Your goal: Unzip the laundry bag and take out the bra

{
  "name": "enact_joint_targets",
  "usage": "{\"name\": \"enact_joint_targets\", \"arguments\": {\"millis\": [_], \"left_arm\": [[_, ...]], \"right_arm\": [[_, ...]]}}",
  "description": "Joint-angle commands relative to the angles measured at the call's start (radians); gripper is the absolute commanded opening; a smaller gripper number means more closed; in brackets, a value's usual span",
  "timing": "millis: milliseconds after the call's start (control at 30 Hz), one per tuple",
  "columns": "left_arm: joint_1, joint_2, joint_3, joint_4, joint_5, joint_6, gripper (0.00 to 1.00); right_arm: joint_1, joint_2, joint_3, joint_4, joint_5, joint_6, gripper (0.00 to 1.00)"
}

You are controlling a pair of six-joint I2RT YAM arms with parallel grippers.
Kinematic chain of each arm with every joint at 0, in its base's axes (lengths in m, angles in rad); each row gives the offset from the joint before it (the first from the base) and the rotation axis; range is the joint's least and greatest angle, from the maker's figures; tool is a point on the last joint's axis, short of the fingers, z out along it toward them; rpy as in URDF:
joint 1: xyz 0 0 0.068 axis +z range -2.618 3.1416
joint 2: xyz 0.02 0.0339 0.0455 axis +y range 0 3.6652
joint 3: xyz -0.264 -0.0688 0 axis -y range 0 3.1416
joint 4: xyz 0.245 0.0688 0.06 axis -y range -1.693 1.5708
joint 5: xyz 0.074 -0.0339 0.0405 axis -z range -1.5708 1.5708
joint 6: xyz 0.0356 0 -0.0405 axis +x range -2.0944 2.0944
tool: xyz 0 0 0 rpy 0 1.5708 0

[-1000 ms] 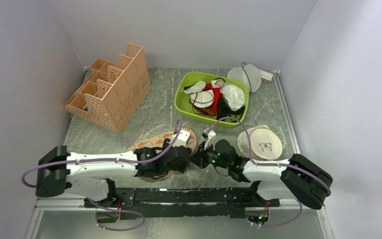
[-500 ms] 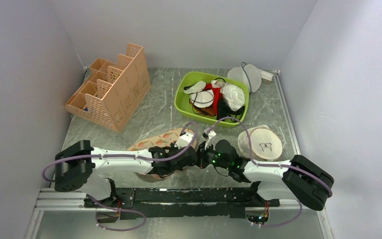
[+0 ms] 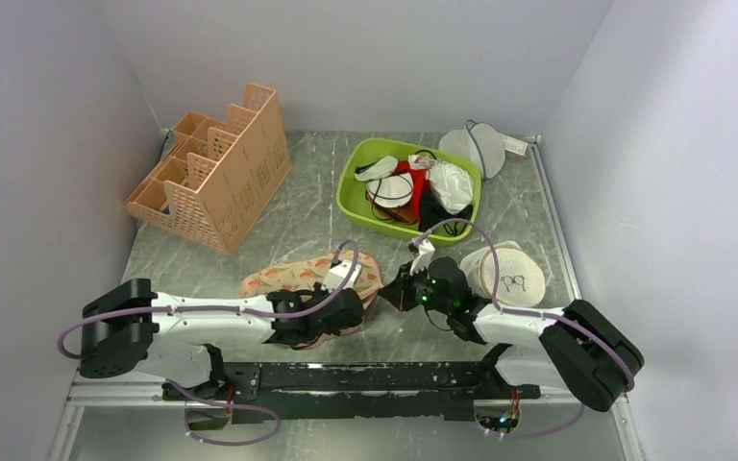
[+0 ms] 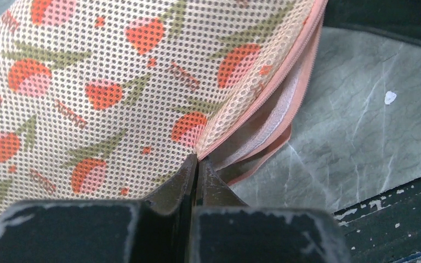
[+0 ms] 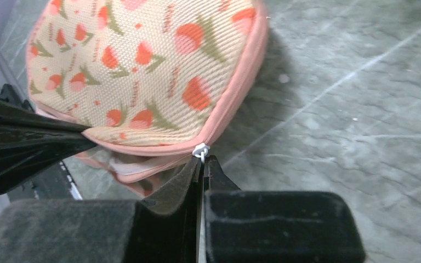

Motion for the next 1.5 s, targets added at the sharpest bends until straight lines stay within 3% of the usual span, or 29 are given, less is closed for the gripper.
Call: {"name": "enact_joint_targets", "arguments": {"millis": [0, 267, 400, 600, 800, 900, 967, 1100, 1233, 1467], "left_arm": [[0.004, -0.038, -0.052, -0.045, 0.009, -0.040, 0.07], [0.008, 0.050, -0.085, -0.085, -0.054, -0.108, 0.07], [0.024, 0.136, 0.003, -0.246, -0.133, -0.229, 0.08], [0.020, 0.054, 0.030, -0.400, -0.165, -0.342, 0.42], [-0.010, -0.193, -0.015, -0.320, -0.050, -0.255, 0.60], [-0.017, -0.301, -0.032, -0.218, 0.014, -0.141, 0.78], [-0.017, -0.340, -0.038, -0.157, 0.026, -0.092, 0.81], [-0.018, -0.309, -0.006, -0.072, 0.057, 0.003, 0.82], [-0.022, -0.168, 0.051, 0.030, 0.111, 0.102, 0.81], [-0.024, 0.027, 0.082, 0.152, 0.159, 0.148, 0.78]], "right_arm": [[-0.099, 0.030, 0.005, -0.027, -0.044, -0.037, 0.00], [-0.112, 0.031, -0.064, 0.092, -0.217, 0.001, 0.00], [-0.020, -0.004, -0.129, 0.162, -0.208, 0.071, 0.00], [0.150, -0.079, -0.140, 0.140, -0.076, 0.094, 0.00], [0.152, -0.086, -0.131, 0.167, -0.061, 0.086, 0.00], [0.153, -0.065, -0.112, 0.169, -0.074, 0.070, 0.00], [0.152, -0.064, -0.110, 0.174, -0.070, 0.072, 0.00], [0.153, -0.079, -0.117, 0.171, -0.072, 0.076, 0.00], [0.152, -0.119, -0.127, 0.141, -0.062, 0.083, 0.00], [0.153, -0.183, -0.125, 0.079, -0.045, 0.075, 0.00]]}}
